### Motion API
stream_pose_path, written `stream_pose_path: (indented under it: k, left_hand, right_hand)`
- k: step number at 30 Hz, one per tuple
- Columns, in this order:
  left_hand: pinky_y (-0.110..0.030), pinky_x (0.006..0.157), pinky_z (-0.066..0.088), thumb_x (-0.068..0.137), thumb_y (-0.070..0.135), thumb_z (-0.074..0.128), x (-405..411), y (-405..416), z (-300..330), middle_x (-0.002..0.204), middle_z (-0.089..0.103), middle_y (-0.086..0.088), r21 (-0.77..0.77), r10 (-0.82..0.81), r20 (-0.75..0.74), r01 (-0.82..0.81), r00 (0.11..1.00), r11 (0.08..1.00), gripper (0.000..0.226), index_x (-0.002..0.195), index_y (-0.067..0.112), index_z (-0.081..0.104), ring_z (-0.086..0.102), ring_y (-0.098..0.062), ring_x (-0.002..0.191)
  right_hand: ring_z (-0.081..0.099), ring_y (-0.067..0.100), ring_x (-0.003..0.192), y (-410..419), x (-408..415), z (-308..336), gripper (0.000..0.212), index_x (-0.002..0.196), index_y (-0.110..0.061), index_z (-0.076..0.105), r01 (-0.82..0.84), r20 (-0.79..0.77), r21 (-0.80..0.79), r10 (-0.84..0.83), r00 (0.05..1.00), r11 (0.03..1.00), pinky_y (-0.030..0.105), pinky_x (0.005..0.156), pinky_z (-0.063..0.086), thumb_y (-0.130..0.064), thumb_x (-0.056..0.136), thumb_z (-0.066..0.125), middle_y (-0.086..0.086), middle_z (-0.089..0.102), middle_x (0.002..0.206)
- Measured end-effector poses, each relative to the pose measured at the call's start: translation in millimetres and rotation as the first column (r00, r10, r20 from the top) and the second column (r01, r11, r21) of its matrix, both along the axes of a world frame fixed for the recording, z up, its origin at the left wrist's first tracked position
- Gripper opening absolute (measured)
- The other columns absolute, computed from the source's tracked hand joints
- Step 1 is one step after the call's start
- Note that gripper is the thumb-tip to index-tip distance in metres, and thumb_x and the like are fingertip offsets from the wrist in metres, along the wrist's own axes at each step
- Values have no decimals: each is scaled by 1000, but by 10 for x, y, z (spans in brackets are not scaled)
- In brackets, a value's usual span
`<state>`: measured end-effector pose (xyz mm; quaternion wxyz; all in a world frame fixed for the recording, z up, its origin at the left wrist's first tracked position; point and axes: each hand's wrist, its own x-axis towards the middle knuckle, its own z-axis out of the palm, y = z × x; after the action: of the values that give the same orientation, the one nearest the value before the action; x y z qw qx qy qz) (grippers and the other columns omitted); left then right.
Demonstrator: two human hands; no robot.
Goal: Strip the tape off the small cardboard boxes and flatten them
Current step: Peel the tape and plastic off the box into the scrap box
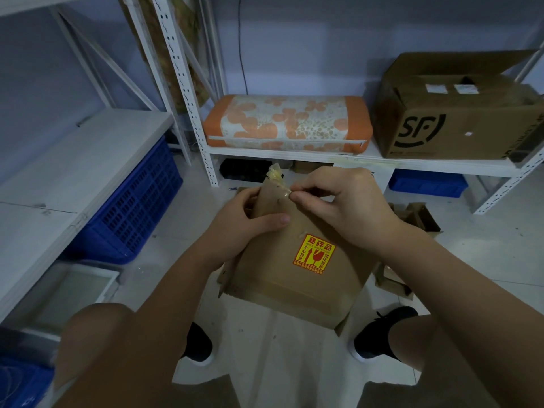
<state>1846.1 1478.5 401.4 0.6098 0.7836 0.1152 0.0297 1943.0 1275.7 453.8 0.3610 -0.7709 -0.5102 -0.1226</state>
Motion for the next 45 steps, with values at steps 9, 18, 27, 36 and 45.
stream_pose_path:
  k: [9,18,27,36,45]
  left_hand:
    - [-28,88,60,57,65,82,-4,-71,9,137,59,6,44,-21,99,16,995,999,105,148,30,45,64,-7,117]
    - [-43,103,53,62,63,84,-72,-247,-143,145,45,12,356,64,280,-165,958,920,111,154,31,32,50,-8,131]
    - [-55,104,49,69,73,74,-101,-358,-287,145,44,-7,606,15,457,-323,889,727,116,153,7,31,47,-26,132]
    - [-53,105,48,64,56,92,-70,-376,-378,146,45,-8,595,49,489,-373,871,712,117,152,3,34,46,-26,134]
    - [-52,108,47,66,58,92,-90,-365,-478,146,44,-7,649,35,486,-388,873,655,118,152,9,29,46,-26,134]
  right_hand:
    - [67,9,82,46,-22,34,24,96,-14,80,21,-104,69,-14,995,997,32,71,54,-35,91,70,-3,73,88]
    - [67,5,84,34,-68,-58,44,109,-21,77,127,-394,36,-103,913,991,21,76,54,-52,77,77,-9,73,85]
    - [67,7,89,143,-138,-228,12,102,-24,80,210,-374,54,-175,911,976,36,83,54,-27,95,70,-7,74,92]
    - [58,11,79,190,-214,-364,13,89,-20,70,414,-345,184,-336,876,891,29,70,46,-20,99,61,-8,62,79]
    - [61,15,82,147,-188,-217,42,101,-17,70,280,-473,39,-230,850,959,44,76,52,-52,101,48,1,64,84]
